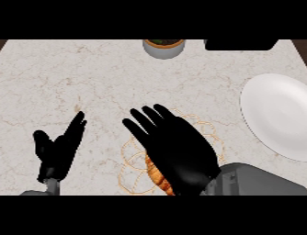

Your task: Pick the croissant from the placemat and place it in the plate

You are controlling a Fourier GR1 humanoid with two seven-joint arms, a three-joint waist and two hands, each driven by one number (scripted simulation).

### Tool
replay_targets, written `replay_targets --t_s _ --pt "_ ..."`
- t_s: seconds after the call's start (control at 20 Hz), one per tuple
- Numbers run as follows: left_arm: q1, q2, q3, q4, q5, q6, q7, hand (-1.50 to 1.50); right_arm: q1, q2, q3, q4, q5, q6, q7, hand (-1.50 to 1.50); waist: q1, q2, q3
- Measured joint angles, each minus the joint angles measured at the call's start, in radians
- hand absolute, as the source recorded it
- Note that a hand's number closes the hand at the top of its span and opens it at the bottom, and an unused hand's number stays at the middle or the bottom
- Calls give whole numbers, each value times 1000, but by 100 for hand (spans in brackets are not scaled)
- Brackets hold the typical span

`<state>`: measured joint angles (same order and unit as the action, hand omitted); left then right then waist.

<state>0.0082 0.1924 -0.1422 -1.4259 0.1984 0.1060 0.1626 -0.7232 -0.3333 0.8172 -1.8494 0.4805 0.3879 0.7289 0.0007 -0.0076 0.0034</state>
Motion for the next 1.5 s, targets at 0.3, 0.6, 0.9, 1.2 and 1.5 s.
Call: replay_targets --t_s 0.3,0.6,0.9,1.2,1.5 --pt "5 -6 4 -33 -8 1 40 0 37 116 64 55 130 46 75 -150 3 3 -1" --pt "-2 -21 12 -18 -22 -4 34 0 120 177 93 91 202 92 100 -150 2 3 0" --pt "2 -40 19 -14 -41 -9 18 0 217 220 116 128 295 79 53 -150 2 3 1" --pt "9 -54 19 -25 -59 -6 31 0 249 232 117 154 392 104 32 -150 2 3 1" --pt "6 -48 41 -45 -51 -24 71 0 281 259 121 243 511 66 -9 -150 3 5 -1"
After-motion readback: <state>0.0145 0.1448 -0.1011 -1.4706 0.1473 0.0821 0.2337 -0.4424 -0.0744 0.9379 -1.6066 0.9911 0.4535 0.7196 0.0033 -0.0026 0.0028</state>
